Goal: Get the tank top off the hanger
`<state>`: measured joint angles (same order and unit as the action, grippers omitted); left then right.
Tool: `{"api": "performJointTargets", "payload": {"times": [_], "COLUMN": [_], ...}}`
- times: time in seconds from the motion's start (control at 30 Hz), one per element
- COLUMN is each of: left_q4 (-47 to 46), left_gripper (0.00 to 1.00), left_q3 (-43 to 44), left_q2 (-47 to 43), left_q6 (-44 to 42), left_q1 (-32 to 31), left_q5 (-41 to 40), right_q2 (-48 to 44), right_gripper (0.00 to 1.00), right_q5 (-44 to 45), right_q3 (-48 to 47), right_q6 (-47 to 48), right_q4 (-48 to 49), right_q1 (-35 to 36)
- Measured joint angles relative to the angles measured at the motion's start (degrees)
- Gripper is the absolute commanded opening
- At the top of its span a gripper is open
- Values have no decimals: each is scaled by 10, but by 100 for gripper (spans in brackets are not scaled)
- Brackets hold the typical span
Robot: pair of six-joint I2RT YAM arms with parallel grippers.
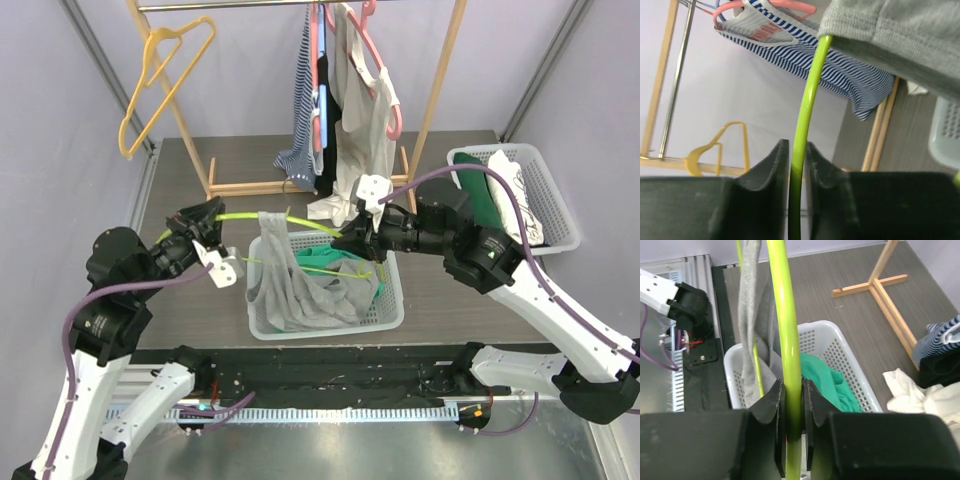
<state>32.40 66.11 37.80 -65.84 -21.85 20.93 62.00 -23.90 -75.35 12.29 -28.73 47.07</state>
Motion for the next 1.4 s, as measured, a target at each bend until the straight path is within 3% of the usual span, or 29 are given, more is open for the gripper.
{"api": "performJointTargets", "payload": {"times": [0.03,0.1,0.13,0.17,0.33,0.5,0.6,0.67,0.9,1.2,1.27,1.4], "left_q4": [1,1,9,18,76,112,127,133,137,86,74,60], "left_gripper": [62,69,79,84,86,76,58,53,51,50,46,24], "left_q3": [5,32,55,87,269,311,301,281,218,196,190,189], "left_q2": [6,24,40,60,173,209,210,205,202,215,218,234], "left_q6": [15,68,103,143,353,504,565,593,634,639,639,643], "left_q1": [0,-1,-2,-2,-2,-3,-10,-22,-93,-112,-112,-115], "left_q5": [1,0,-1,-3,22,55,69,75,57,-24,-43,-69], "right_q2": [0,-4,-7,-10,-23,-16,-16,-15,0,4,4,4], "right_gripper": [1,1,1,1,1,1,1,1,1,1,1,1], "right_q5": [9,42,66,90,169,185,187,187,177,156,153,149], "right_q3": [0,0,2,5,19,18,18,18,-4,-9,-9,-10], "right_q6": [4,16,28,42,107,134,139,140,139,127,126,123], "right_q4": [0,1,2,7,25,27,34,43,49,49,48,46], "right_q1": [-2,-3,-5,-6,-9,-9,-9,-9,-9,-9,-9,-9]}}
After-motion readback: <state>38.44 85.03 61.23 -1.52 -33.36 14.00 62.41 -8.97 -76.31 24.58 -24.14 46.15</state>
